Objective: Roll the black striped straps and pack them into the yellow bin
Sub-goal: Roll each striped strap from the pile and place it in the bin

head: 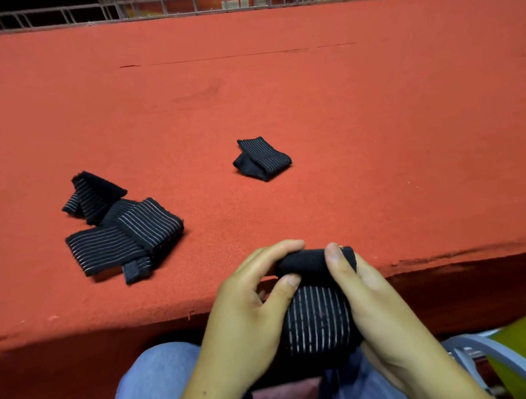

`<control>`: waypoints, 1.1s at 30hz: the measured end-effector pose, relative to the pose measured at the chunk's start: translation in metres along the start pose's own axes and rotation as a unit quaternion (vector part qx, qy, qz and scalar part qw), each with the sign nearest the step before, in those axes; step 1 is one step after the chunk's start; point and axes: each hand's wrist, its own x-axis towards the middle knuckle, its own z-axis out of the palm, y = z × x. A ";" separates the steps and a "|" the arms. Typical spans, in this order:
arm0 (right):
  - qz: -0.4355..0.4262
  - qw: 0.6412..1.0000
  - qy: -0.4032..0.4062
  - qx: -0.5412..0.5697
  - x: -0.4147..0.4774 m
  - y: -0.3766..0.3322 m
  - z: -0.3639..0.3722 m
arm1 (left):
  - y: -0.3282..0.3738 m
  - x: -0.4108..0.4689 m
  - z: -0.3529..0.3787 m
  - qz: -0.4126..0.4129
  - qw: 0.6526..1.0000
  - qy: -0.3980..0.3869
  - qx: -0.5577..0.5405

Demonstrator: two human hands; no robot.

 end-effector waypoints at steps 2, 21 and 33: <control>0.017 1.000 0.002 0.023 0.000 -0.001 -0.001 | 0.001 0.000 0.000 0.019 1.000 -0.007 0.021; 0.074 0.990 -0.043 0.109 -0.004 -0.005 -0.001 | 0.008 0.002 -0.003 -0.042 0.997 -0.026 -0.066; 0.075 0.983 -0.107 0.127 -0.003 -0.003 -0.003 | 0.006 0.006 -0.003 -0.100 0.990 -0.013 -0.100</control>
